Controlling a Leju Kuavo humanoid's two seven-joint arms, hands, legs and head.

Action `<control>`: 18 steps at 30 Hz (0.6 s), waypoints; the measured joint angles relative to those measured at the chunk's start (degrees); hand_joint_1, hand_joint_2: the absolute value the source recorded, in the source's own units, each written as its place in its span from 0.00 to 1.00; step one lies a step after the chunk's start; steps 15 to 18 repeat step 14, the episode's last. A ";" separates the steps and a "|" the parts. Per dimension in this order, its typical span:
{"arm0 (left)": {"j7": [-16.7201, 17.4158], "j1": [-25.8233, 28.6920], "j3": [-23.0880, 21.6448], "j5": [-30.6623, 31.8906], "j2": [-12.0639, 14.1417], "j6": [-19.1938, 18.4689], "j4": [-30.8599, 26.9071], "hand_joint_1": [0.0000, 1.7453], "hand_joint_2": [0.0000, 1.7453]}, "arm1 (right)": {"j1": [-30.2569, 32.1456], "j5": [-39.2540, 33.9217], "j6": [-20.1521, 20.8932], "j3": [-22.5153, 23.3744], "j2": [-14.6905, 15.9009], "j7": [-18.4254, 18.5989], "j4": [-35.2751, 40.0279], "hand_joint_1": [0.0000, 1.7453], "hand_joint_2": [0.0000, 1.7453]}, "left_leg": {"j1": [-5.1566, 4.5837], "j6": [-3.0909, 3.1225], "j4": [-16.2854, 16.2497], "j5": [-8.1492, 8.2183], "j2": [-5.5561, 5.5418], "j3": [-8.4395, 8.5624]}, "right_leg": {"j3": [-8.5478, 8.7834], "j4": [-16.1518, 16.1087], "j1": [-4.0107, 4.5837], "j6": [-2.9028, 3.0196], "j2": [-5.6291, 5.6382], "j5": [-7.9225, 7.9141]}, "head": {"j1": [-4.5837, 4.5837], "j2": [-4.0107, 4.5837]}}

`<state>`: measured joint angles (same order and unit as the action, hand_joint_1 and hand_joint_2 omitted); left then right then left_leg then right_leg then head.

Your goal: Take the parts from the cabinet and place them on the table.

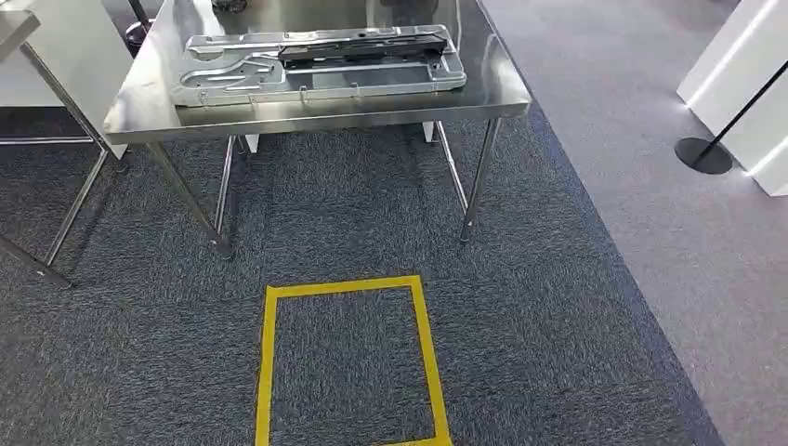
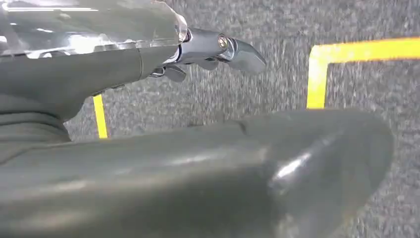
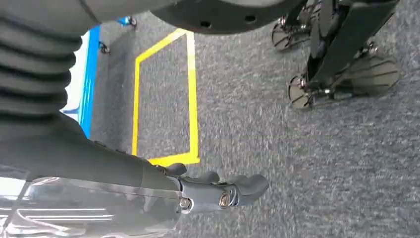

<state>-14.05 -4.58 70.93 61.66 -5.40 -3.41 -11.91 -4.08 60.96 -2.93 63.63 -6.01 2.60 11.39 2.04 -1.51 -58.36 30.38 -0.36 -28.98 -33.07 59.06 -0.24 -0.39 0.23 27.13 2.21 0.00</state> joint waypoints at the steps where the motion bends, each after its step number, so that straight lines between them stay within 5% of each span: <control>1: 0.02 -0.04 0.00 -0.22 0.00 0.28 0.00 0.00 1.00 | 0.01 0.00 -0.11 0.00 0.00 -0.07 0.00 0.00 0.00 | -0.25 0.74 0.01 -0.05 0.01 -0.09 | -0.05 -0.19 -0.18 -0.37 0.11 -0.38 | 0.00 0.00; 7: 0.02 -0.07 0.02 -0.11 0.20 1.18 -0.02 0.00 1.00 | 0.02 -0.20 -0.06 0.09 -0.02 -0.63 -0.02 0.00 0.00 | -0.63 1.14 -0.01 -0.31 0.00 -0.39 | -0.09 -0.72 -0.54 -1.14 0.11 -0.91 | 0.00 0.00; 8: -0.02 -0.07 0.02 -0.02 0.20 1.24 0.00 0.00 1.00 | 0.02 -0.20 -0.06 0.13 -0.02 -0.63 -0.02 0.00 1.00 | -0.66 1.16 -0.02 -0.32 0.00 -0.40 | -0.10 -0.75 -0.57 -1.21 0.11 -0.95 | 0.00 0.00; 18: -0.24 -0.06 0.00 0.20 0.50 1.44 -0.02 0.00 1.00 | 0.03 -0.37 0.20 0.50 -0.04 -0.72 -0.04 0.00 1.00 | -0.79 1.20 -0.03 -0.33 0.01 -0.41 | -0.14 -0.79 -0.55 -1.27 0.11 -0.99 | 0.00 0.00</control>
